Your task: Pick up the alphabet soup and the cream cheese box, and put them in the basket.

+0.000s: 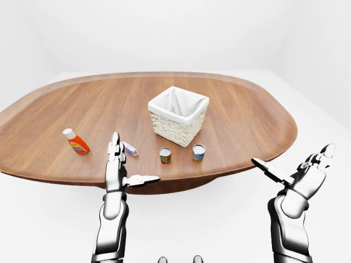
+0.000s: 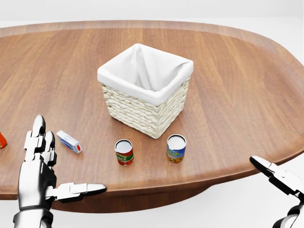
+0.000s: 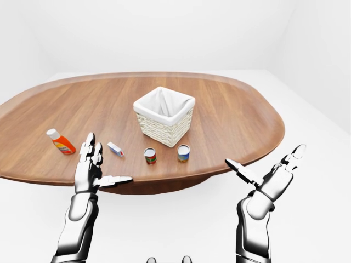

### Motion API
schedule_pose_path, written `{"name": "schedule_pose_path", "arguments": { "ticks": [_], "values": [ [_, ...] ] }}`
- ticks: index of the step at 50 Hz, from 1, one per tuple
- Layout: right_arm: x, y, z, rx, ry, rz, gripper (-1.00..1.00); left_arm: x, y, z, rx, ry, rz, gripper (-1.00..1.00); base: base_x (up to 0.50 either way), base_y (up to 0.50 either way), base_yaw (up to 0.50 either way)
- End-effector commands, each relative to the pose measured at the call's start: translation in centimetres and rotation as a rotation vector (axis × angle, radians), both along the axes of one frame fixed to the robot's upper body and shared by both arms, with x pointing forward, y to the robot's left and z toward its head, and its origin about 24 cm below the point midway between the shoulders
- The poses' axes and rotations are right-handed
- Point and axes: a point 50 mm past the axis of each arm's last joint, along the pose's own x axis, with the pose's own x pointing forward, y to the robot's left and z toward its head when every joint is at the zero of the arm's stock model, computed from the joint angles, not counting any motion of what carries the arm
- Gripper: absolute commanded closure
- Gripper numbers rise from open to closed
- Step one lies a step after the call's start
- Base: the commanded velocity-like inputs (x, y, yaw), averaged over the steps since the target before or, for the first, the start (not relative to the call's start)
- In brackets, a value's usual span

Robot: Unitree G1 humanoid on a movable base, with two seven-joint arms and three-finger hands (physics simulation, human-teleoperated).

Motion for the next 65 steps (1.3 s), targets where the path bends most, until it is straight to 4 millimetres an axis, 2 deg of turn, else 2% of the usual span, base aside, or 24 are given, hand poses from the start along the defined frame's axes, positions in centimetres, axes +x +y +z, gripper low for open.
{"name": "schedule_pose_path", "arguments": {
  "ticks": [1,65],
  "values": [
    [-0.03,0.01,0.06,0.003,-0.001,0.0,-1.0,0.18,0.05,-0.14,-0.011,0.007,0.005,-1.0,0.3,0.0,0.0],
    [-0.08,0.06,0.04,0.007,-0.001,0.002,-1.0,0.55,0.59,-0.51,-0.048,0.029,0.037,-1.0,0.28,0.0,0.0]
  ]
}}
